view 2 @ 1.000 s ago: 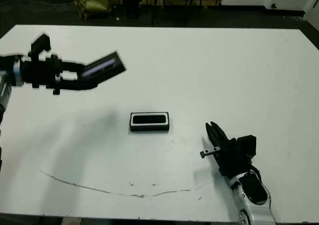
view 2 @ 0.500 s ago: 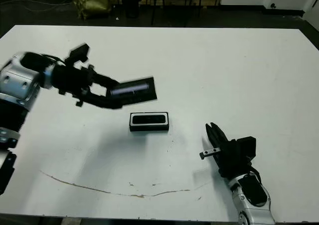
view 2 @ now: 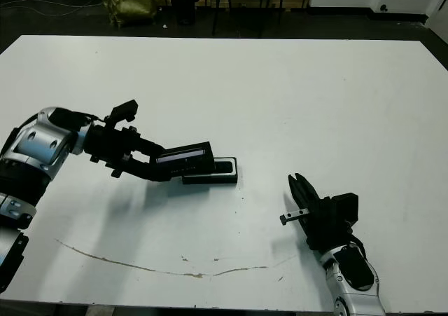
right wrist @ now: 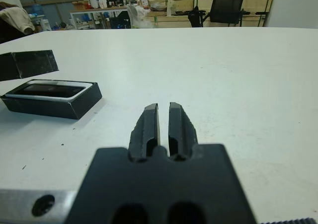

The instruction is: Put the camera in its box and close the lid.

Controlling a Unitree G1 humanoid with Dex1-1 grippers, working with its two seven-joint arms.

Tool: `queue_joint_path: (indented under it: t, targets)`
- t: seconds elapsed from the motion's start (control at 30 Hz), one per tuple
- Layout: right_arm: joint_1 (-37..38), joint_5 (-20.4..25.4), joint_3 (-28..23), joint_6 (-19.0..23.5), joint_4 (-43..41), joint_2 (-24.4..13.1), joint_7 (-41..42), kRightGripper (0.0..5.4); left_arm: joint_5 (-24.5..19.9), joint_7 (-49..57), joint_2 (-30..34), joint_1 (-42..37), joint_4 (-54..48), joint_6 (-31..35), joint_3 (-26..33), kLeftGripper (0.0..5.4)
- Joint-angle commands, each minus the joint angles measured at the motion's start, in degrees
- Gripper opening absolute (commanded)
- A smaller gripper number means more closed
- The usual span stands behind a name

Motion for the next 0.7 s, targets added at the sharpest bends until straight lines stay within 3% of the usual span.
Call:
queue_joint_path:
  t: [0.03,0.2,0.4,0.7]
  targets:
    - [0.1,0.0,0.0,0.4,0.6,-0.4,0.3,0.00,1.3,1.2,0.3,1.6,0.6,-1.6,-0.4,2.39]
    - [-0.1,-0.1,-0.1,-1.7,2.1,-0.2,0.8,0.00,0.3,3.2,-1.0,3.1,0.3,-3.2,0.8,2.39]
    - [0.7,-0.6,0.3,1.3,-0.5,-0.4,-0.9,0.00,-0.4,5.3,-2.6,4.7,-0.5,-4.0,1.3,2.39]
    - [0.6,-1.0,0.3,0.7,-0.4,-0.5,-0.8,0.00,-0.2,5.7,-3.3,4.6,0.5,-4.5,0.9,2.39]
